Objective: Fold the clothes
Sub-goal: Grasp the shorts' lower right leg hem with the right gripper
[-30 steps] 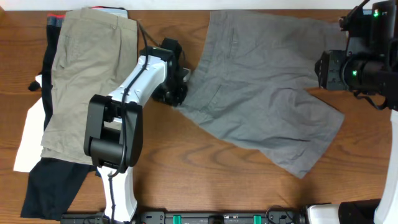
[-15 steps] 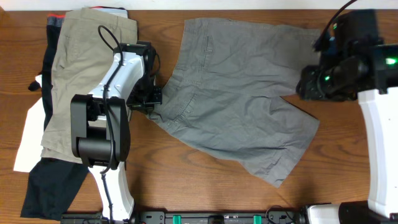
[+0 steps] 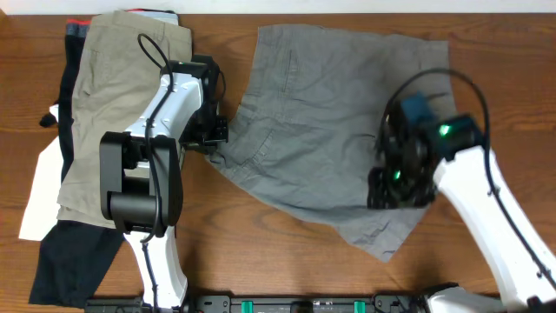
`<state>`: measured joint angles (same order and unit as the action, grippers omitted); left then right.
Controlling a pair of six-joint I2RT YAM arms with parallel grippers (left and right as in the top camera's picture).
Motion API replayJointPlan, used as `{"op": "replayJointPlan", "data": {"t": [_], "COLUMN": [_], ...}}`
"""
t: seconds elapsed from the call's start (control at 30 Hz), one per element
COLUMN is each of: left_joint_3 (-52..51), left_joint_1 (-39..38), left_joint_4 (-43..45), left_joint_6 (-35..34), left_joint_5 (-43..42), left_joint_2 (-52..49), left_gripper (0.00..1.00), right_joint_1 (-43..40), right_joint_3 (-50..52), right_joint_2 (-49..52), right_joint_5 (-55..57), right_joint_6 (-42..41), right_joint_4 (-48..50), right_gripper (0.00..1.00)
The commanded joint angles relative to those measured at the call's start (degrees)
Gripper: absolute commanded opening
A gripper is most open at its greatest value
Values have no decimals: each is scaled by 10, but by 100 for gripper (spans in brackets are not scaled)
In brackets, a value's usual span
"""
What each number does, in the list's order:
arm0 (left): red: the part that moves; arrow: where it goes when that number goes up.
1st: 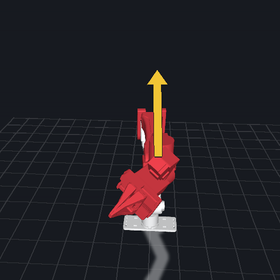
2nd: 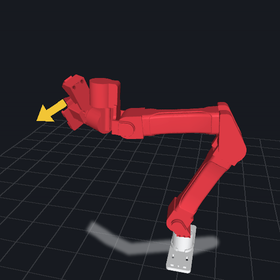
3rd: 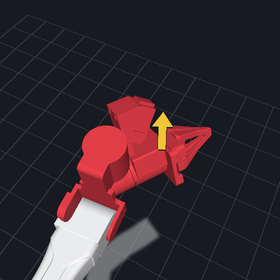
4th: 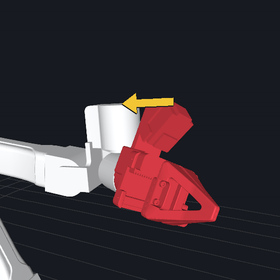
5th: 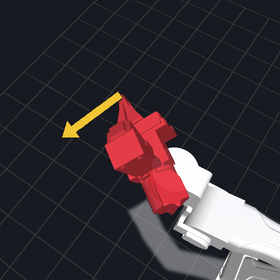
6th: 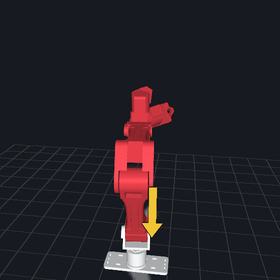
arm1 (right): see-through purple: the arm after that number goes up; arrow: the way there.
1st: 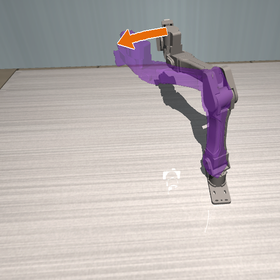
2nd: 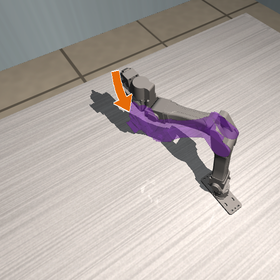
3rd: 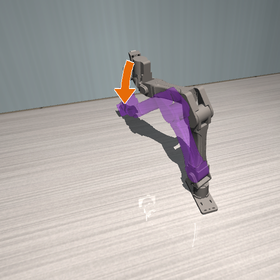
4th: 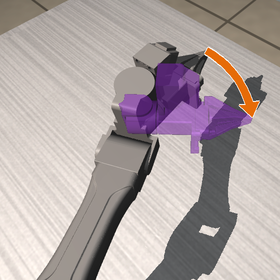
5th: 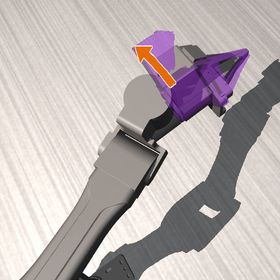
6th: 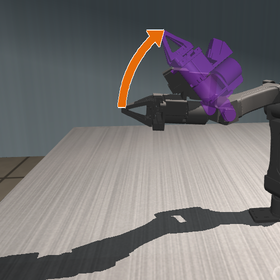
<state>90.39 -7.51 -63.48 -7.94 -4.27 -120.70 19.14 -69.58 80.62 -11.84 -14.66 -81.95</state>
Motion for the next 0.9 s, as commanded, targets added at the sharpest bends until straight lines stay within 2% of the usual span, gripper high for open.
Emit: {"op": "replayJointPlan", "data": {"t": [0.0, 0.27, 0.5, 0.63, 0.87], "left_joint_3": [-2, -2, -2, -2, -2], "left_joint_1": [0, 0, 0, 0, 0], "left_joint_4": [9, 15, 17, 21, 25], "left_joint_6": [-10, -9, -9, -9, -9], "left_joint_5": [-9, -23, -24, -24, -24], "left_joint_2": [0, 0, 0, 0, 0], "left_gripper": [6, 6, 6, 6, 6], "right_joint_1": [36, 138, 153, 153, 153], "right_joint_3": [56, 211, 291, 299, 342], "right_joint_2": [-43, -90, -90, -90, -90], "right_joint_5": [-13, 13, 61, 95, 101], "right_joint_6": [-102, -363, -454, -473, -479], "right_joint_4": [12, 92, 124, 127, 213], "right_gripper": [47, 46, 48, 51, 61]}}
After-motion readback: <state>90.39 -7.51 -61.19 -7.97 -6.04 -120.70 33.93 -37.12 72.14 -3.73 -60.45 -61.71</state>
